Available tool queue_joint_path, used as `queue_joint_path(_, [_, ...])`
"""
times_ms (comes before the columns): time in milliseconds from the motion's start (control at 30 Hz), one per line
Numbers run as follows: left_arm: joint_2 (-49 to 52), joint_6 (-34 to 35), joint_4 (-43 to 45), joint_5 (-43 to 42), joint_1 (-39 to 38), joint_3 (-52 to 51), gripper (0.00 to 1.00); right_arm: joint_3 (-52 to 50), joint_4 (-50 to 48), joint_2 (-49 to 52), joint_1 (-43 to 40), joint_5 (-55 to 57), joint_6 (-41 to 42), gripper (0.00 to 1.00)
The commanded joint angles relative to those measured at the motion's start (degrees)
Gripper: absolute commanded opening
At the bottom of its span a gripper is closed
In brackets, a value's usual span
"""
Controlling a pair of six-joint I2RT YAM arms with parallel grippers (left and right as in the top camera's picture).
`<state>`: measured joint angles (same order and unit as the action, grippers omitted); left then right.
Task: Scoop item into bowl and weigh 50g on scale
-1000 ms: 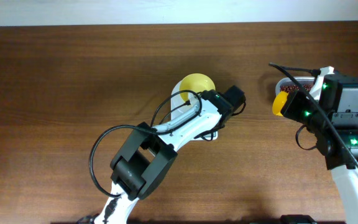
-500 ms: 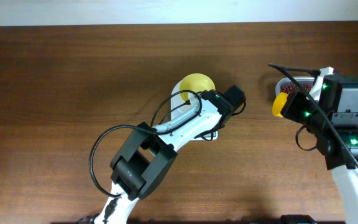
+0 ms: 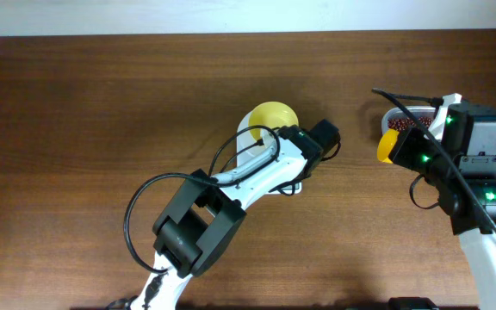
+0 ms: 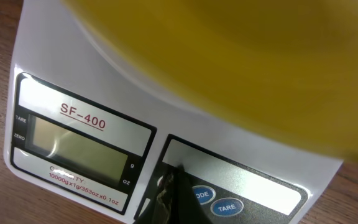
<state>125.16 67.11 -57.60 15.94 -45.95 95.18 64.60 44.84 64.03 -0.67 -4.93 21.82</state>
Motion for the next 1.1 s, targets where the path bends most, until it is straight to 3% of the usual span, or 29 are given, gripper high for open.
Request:
queue_joint_path(0, [0.5,0.6,0.2,-0.1,1.0,-1.4,0.00,1.0,0.0,0.1,-0.1,0.7,-0.4,0.04])
queue_joint_path(1067, [1.4,0.5,1.9,-1.7,1.1,-2.0,0.00,1.0,0.4,0.1,-0.1,0.7,-0.4,0.04])
